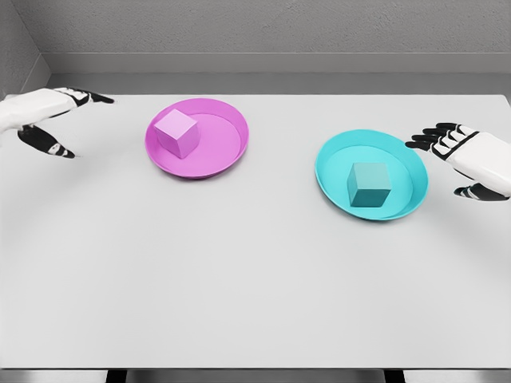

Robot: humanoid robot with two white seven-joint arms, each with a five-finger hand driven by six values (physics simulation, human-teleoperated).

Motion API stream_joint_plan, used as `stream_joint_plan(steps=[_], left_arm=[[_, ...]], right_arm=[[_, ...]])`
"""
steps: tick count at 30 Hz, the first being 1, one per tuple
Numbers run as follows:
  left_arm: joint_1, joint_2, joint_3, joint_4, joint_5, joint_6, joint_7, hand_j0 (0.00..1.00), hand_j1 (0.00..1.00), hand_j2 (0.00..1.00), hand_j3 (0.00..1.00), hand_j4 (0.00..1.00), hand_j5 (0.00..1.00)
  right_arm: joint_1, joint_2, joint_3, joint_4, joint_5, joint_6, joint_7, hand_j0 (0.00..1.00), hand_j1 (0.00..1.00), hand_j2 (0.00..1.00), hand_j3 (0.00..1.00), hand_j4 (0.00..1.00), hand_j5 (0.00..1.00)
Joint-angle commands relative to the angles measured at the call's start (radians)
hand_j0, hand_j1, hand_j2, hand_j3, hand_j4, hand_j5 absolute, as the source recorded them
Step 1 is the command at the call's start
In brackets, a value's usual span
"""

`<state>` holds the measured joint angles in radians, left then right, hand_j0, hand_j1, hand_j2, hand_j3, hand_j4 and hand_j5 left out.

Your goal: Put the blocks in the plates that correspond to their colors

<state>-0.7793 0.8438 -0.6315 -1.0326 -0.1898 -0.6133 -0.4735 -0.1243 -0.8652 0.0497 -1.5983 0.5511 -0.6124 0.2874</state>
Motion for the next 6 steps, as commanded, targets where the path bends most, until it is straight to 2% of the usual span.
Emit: stream_joint_plan(steps=[1,6], left_arm=[[0.0,0.05,0.004,-0.01,0.012,0.002,0.001,1.0,1.0,1.0,1.0,1.0,1.0],[0.002,0.074,0.024,-0.023,0.012,0.002,0.0,1.0,1.0,1.0,1.0,1.0,1.0]], right_arm=[[0.0,-0.002,-0.001,0.0,-0.007,0.002,-0.001,1.0,1.0,1.0,1.0,1.0,1.0],[0.002,-0.002,-0.001,0.001,-0.007,0.002,-0.001,1.0,1.0,1.0,1.0,1.0,1.0]])
